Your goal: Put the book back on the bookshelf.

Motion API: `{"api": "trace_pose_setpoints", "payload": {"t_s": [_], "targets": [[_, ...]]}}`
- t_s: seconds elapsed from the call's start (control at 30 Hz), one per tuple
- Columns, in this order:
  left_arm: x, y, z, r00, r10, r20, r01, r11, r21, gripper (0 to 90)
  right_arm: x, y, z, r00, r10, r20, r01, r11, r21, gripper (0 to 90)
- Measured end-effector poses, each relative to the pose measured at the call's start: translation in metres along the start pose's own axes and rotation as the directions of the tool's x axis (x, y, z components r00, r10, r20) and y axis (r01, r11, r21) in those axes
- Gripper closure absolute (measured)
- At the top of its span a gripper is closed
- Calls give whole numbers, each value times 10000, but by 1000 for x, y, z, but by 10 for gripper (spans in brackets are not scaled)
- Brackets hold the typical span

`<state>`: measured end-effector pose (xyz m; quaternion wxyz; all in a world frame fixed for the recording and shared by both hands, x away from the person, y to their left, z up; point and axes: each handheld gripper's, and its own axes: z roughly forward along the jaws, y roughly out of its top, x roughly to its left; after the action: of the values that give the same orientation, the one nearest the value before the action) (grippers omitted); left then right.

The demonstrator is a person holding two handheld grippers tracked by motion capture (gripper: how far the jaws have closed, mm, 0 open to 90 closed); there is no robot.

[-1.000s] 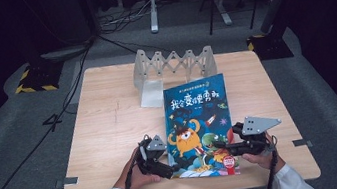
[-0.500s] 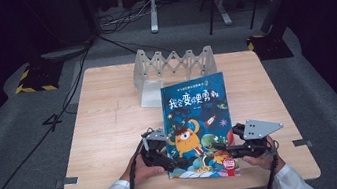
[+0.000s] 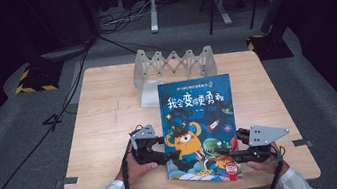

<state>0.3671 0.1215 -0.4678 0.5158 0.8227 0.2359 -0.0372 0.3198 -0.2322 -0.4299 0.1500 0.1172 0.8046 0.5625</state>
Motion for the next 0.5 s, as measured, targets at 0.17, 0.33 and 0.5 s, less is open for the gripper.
{"api": "trace_pose_setpoints", "payload": {"t_s": [0.17, 0.33, 0.5], "targets": [[-3, 3, -1, 9999, 120, -20, -121, 9998, -135, 294, 8, 0, -2, 9986, -340, -405, 345, 9993, 113, 637], [3, 14, -1, 9993, 246, 297, -221, 9964, -821, 292, 24, 7, 0, 9938, -1020, -436, 1031, 9944, 232, 650], [0, 26, 0, 9988, 484, 94, -474, 9947, -918, 251, 24, 6, 1, 9936, -1009, -501, 1019, 9946, 188, 649]]}}
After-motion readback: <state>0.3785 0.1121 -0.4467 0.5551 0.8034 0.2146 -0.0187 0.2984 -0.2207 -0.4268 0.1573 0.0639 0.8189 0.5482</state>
